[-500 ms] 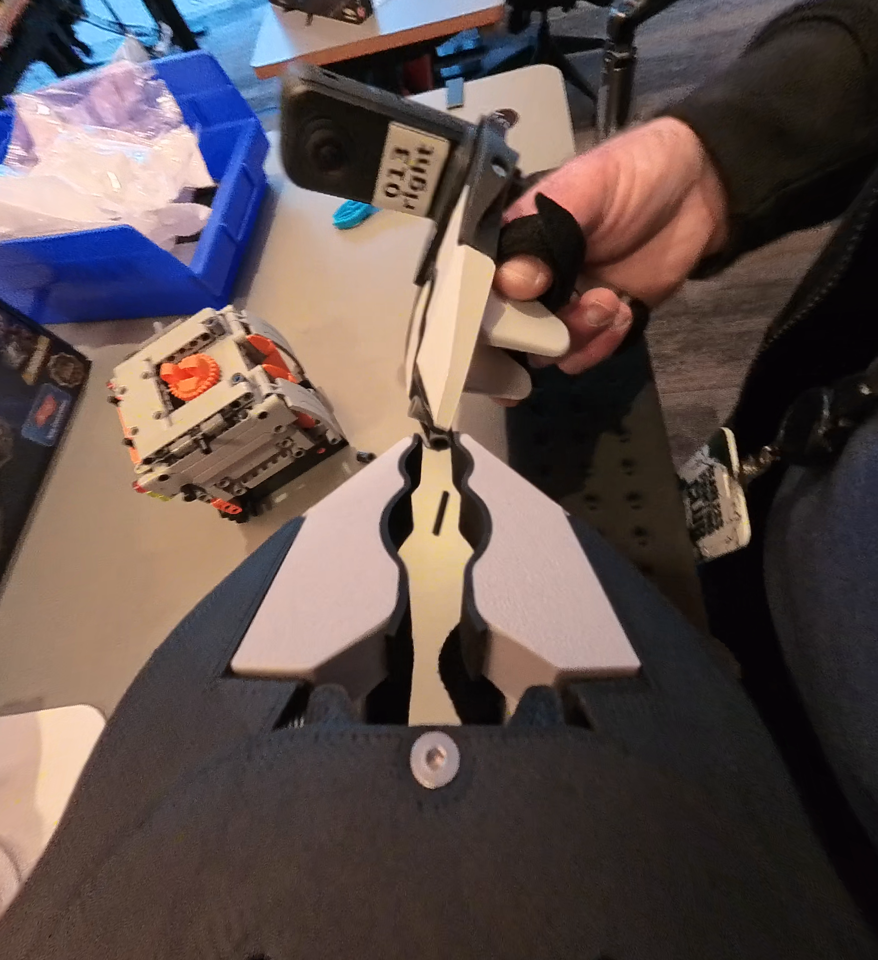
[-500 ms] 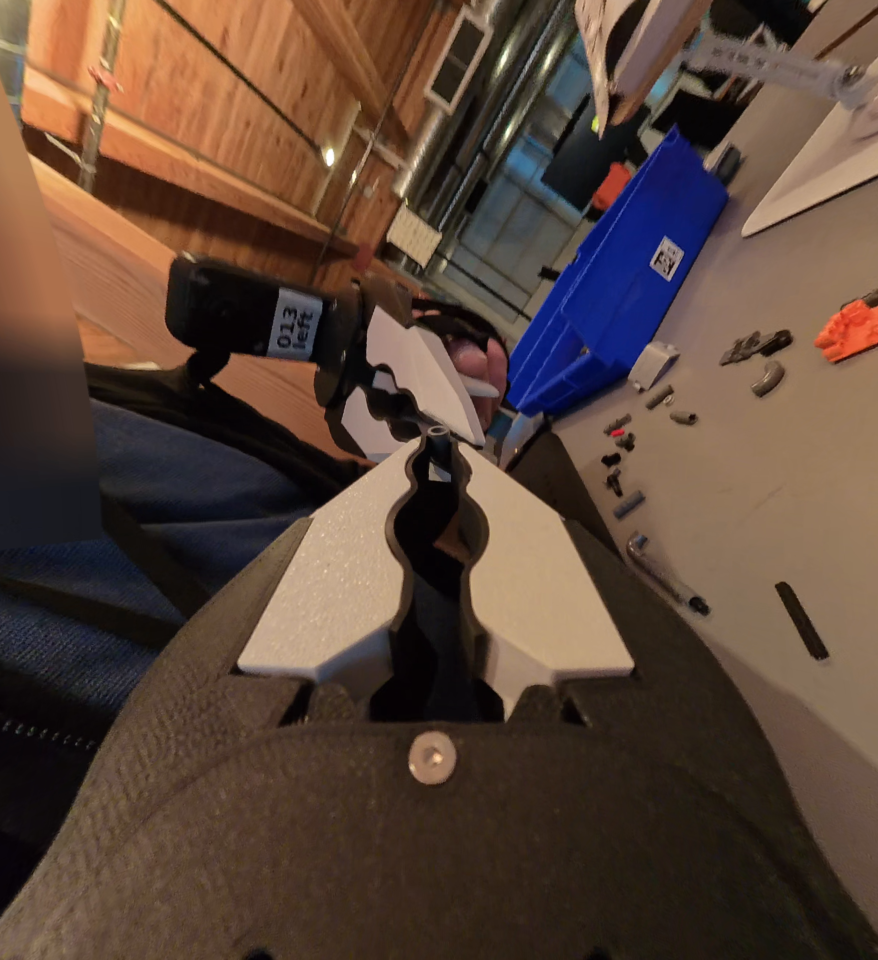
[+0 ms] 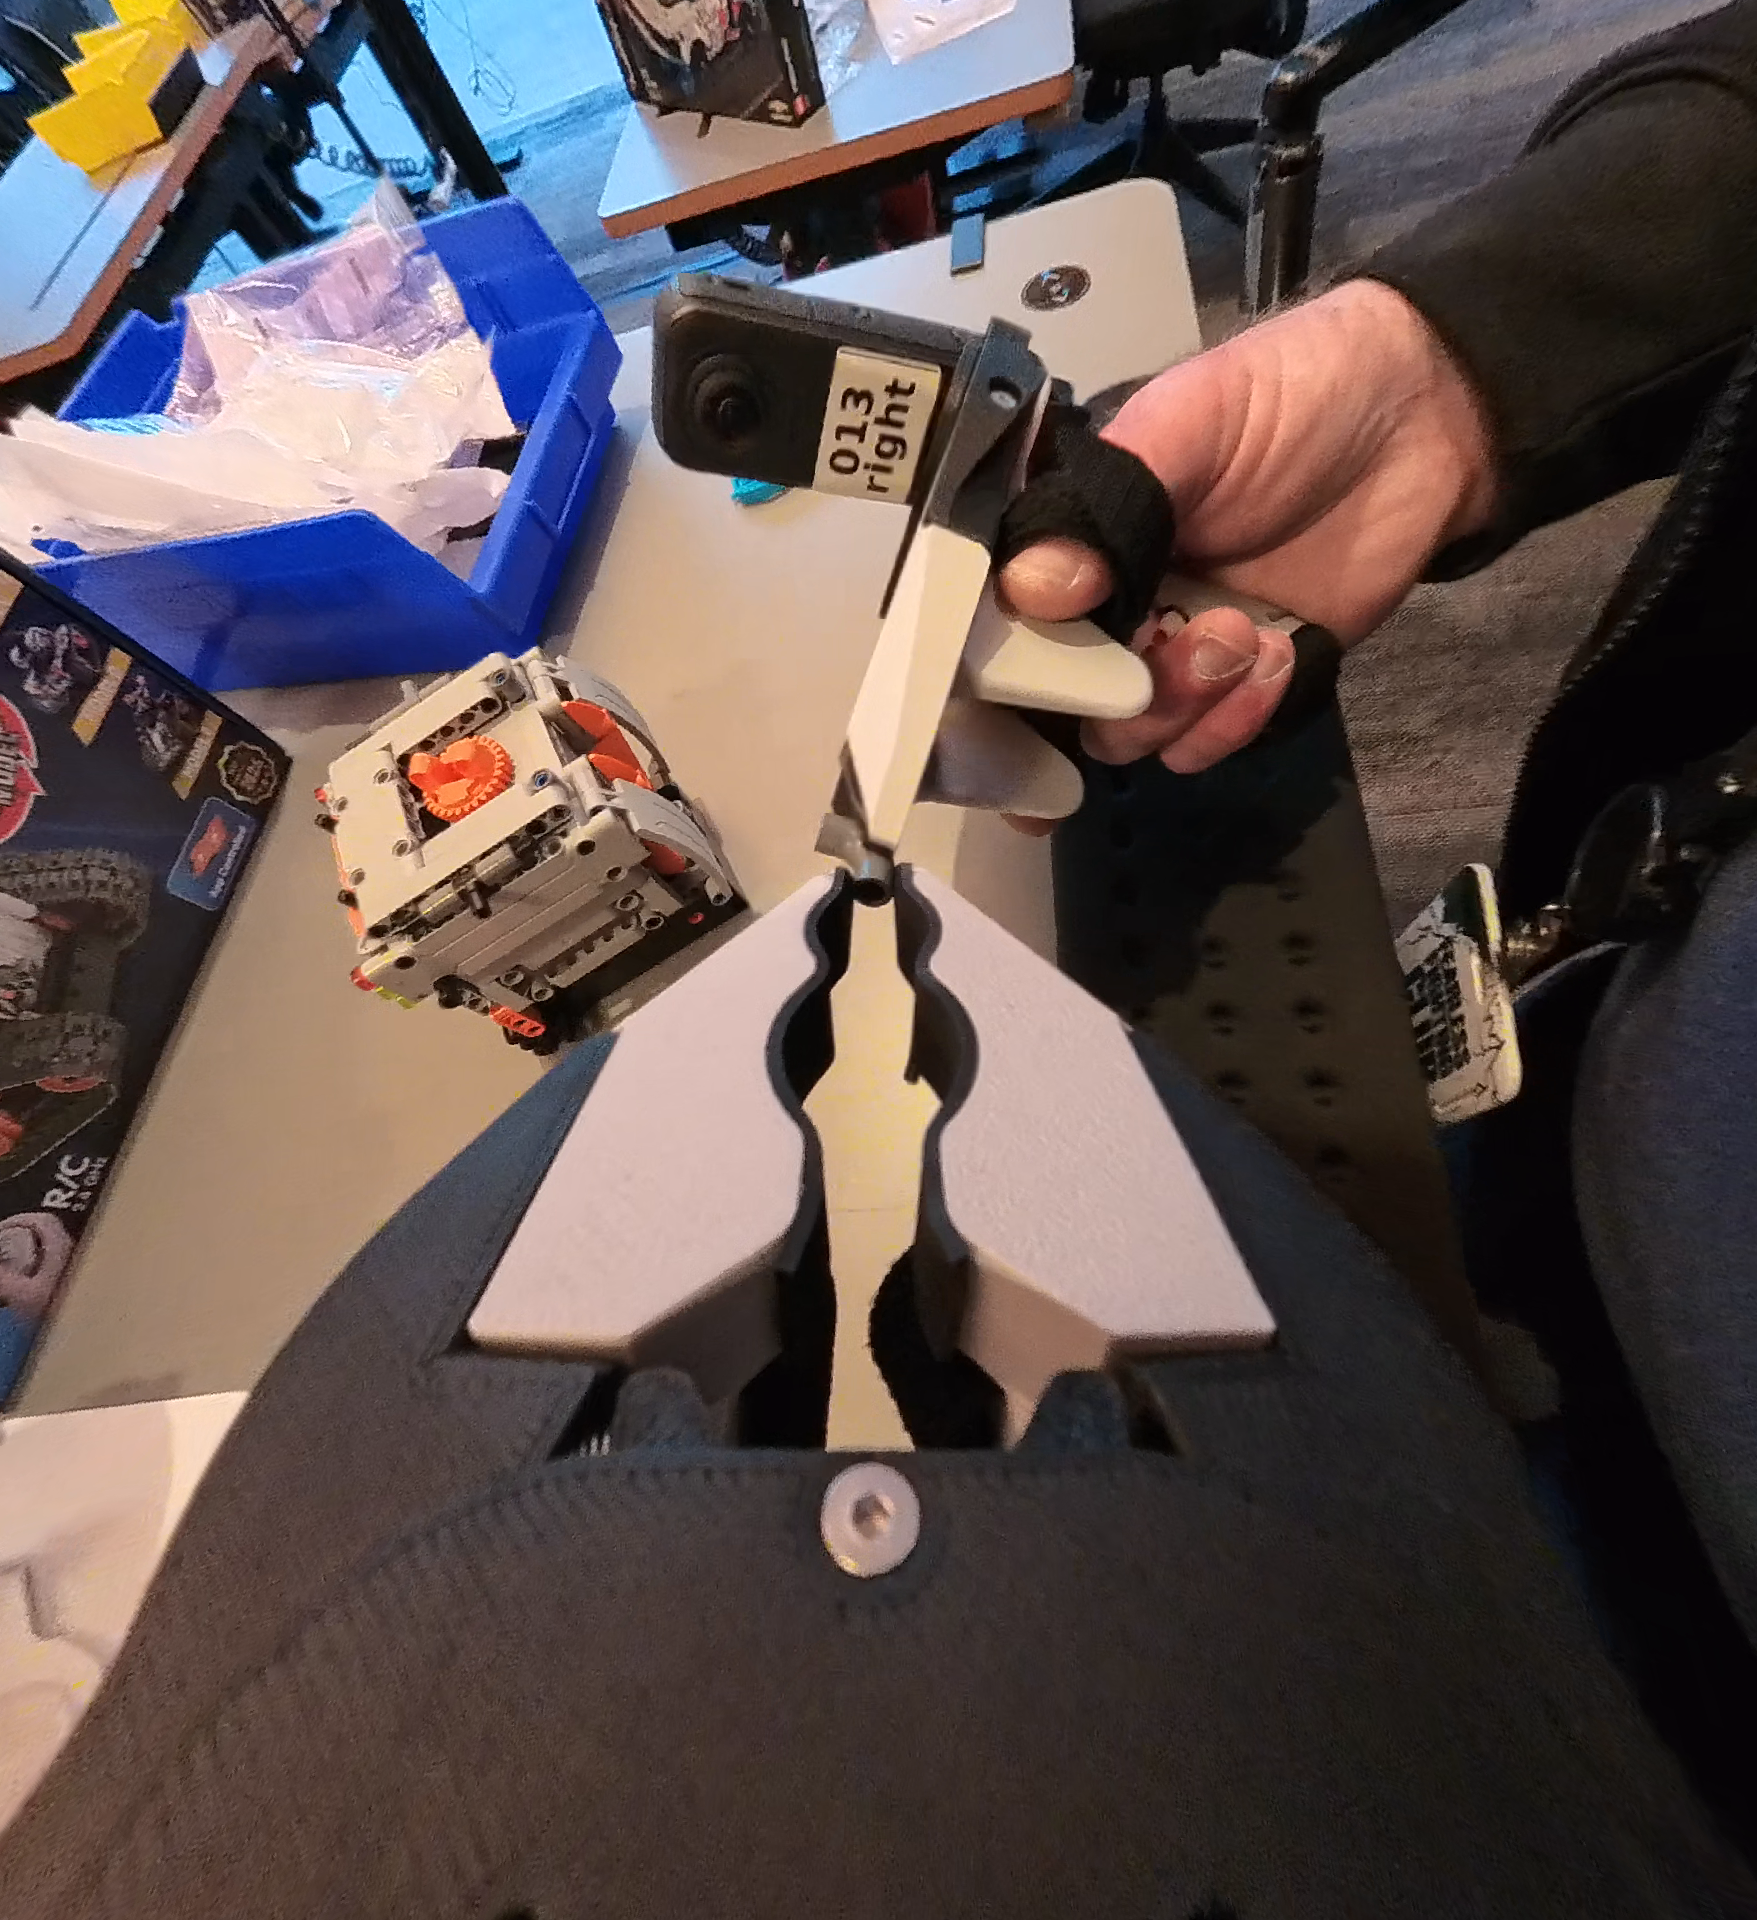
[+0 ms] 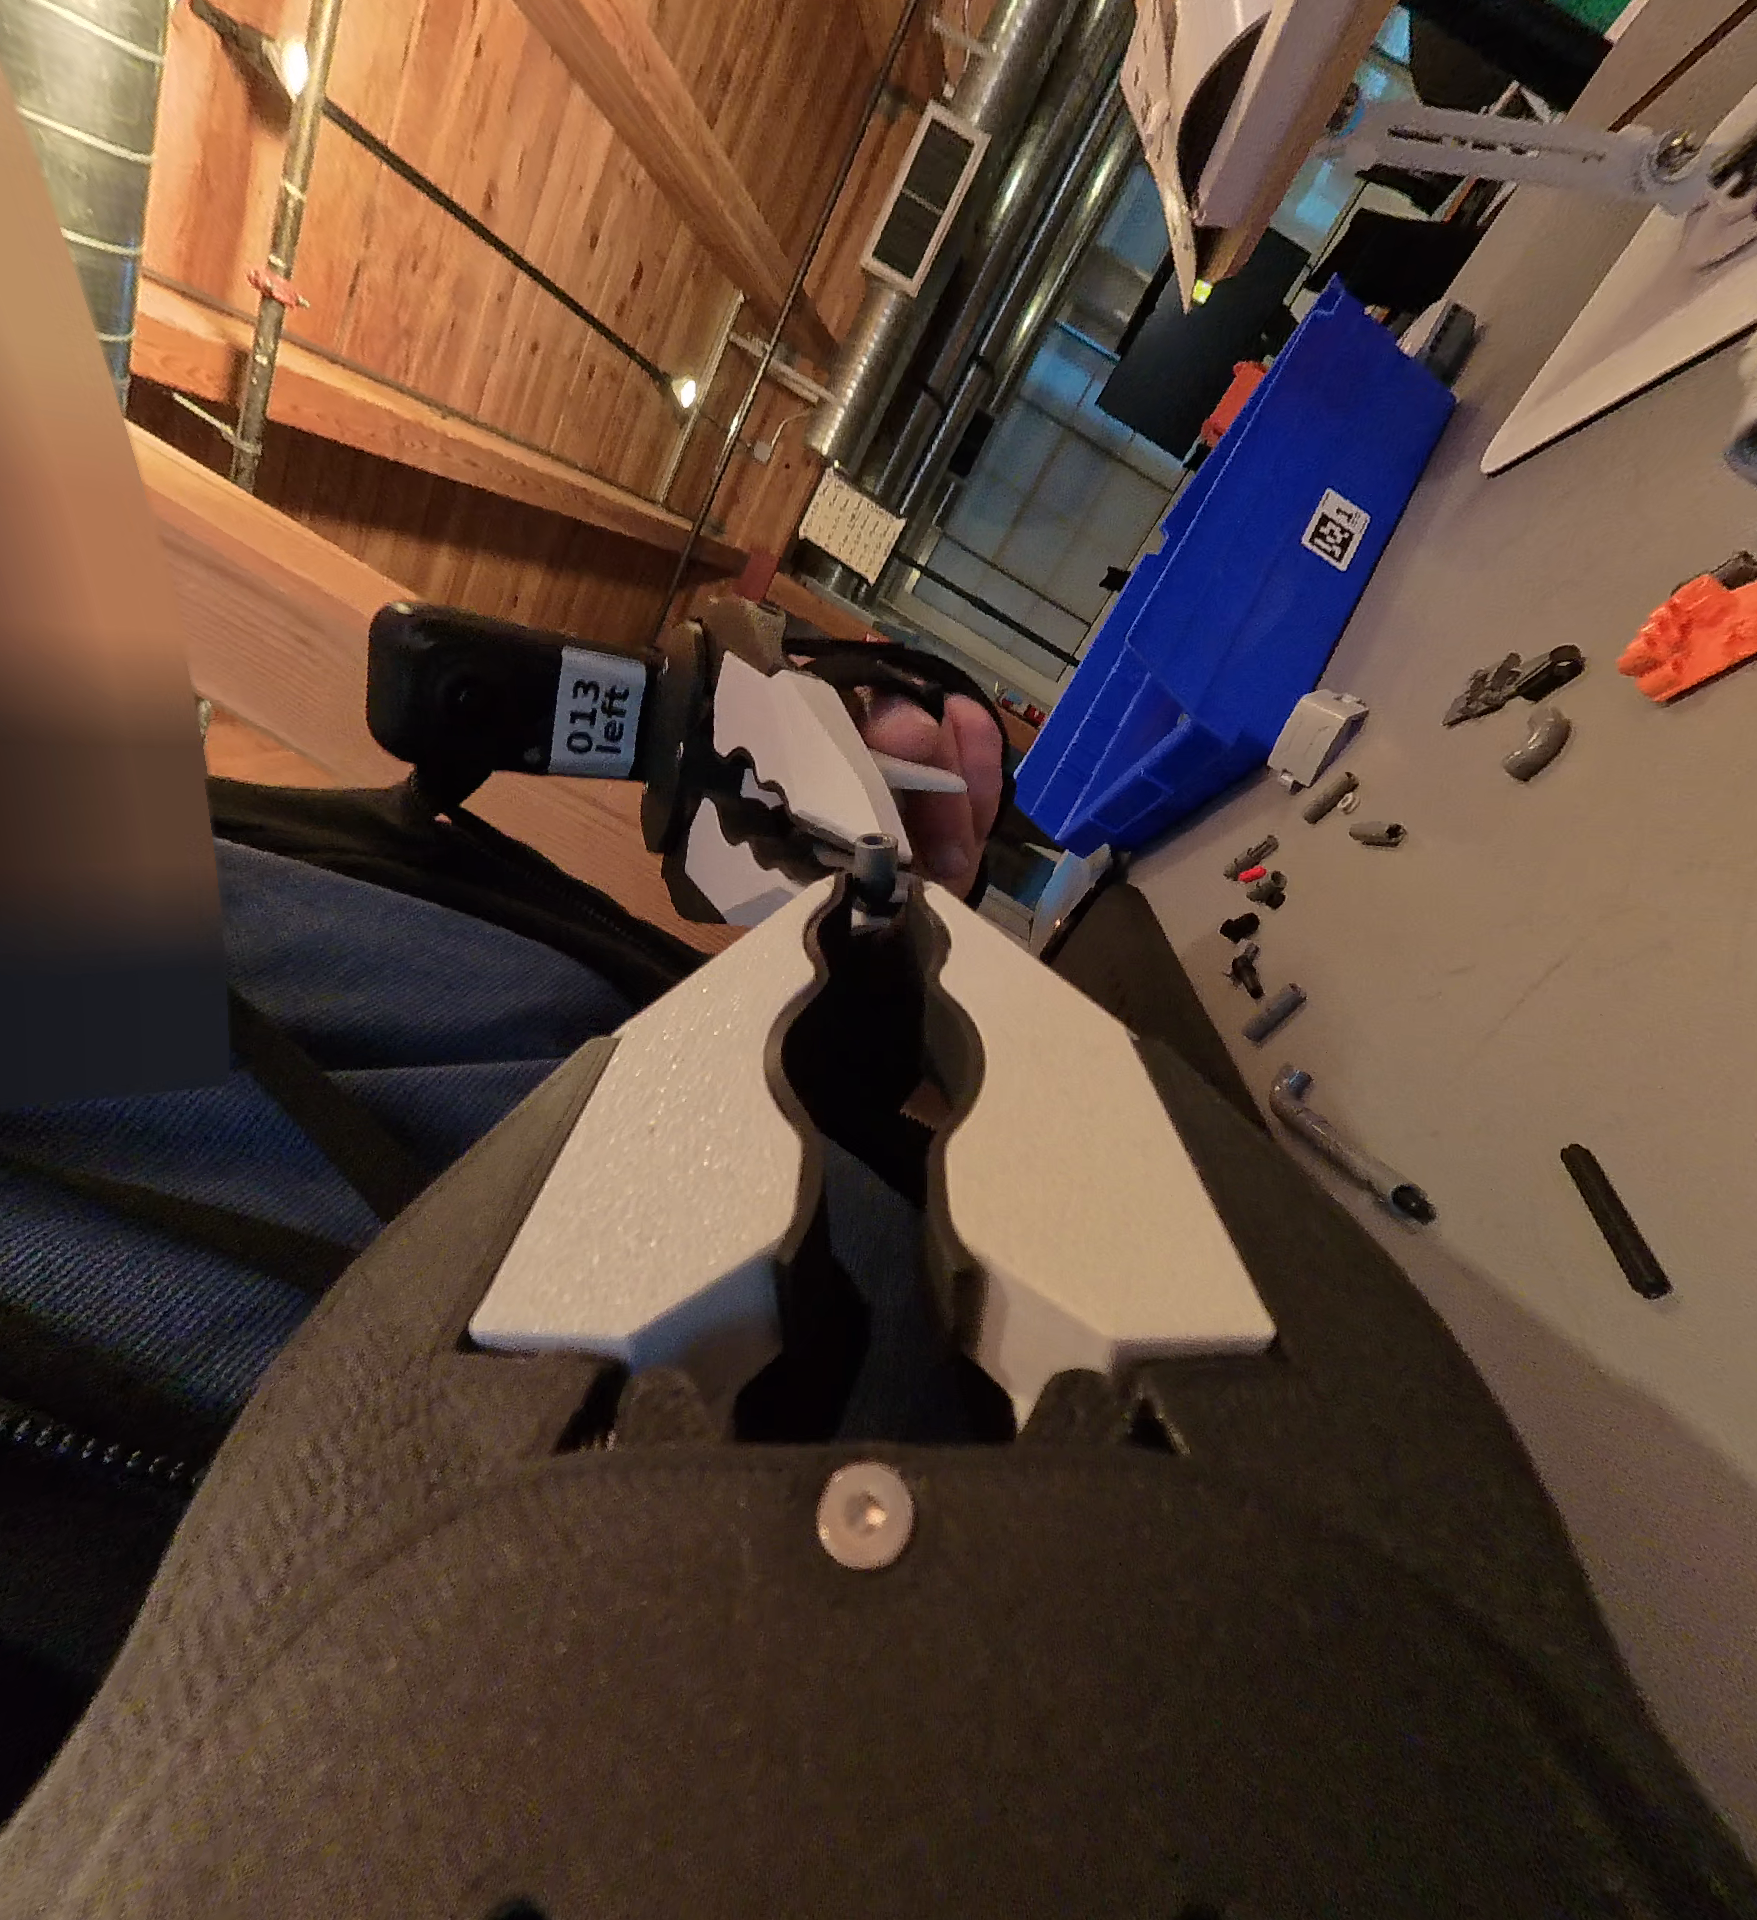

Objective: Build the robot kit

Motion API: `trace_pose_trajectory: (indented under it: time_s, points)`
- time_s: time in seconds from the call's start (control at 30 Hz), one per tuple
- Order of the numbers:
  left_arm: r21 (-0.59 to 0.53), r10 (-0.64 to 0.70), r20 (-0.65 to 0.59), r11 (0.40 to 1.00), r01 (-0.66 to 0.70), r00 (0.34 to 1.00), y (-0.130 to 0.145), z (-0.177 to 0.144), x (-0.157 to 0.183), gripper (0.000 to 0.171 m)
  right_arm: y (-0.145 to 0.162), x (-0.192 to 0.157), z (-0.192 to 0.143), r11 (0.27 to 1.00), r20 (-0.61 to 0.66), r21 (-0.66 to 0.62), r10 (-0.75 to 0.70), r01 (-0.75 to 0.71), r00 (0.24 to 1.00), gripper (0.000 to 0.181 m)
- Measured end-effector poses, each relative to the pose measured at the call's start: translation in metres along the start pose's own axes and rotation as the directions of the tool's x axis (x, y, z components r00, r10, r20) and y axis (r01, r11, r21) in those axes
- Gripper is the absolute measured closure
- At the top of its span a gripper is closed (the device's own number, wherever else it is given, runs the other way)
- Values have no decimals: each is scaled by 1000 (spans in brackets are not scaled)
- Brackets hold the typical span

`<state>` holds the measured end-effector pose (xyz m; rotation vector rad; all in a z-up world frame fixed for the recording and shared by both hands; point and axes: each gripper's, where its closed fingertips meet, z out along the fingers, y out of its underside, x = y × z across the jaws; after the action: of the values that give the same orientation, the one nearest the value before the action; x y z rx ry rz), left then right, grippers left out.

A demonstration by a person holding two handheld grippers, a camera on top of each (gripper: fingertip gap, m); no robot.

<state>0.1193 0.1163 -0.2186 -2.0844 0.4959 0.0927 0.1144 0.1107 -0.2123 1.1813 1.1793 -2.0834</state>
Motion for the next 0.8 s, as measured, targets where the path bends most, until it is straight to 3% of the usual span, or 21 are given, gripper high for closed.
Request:
trace_pose_trajectory:
  time_s: [0.37,0.43,0.6,0.8]
  points:
    - [-19,-57,-86,998,56,995,12,-3,10,166,7,5,-1,994,-54,-98,-63,57,997,177]
    - [-96,-154,-95,985,145,983,38,-6,8,157,10,15,-9,992,-108,-108,-74,62,991,177]
    - [-256,-329,-94,920,297,940,111,-18,24,153,19,36,-19,986,-212,-157,-87,54,973,177]
    - [-383,-397,-114,863,329,911,145,-13,40,153,24,45,-16,980,-250,-192,-90,41,964,177]
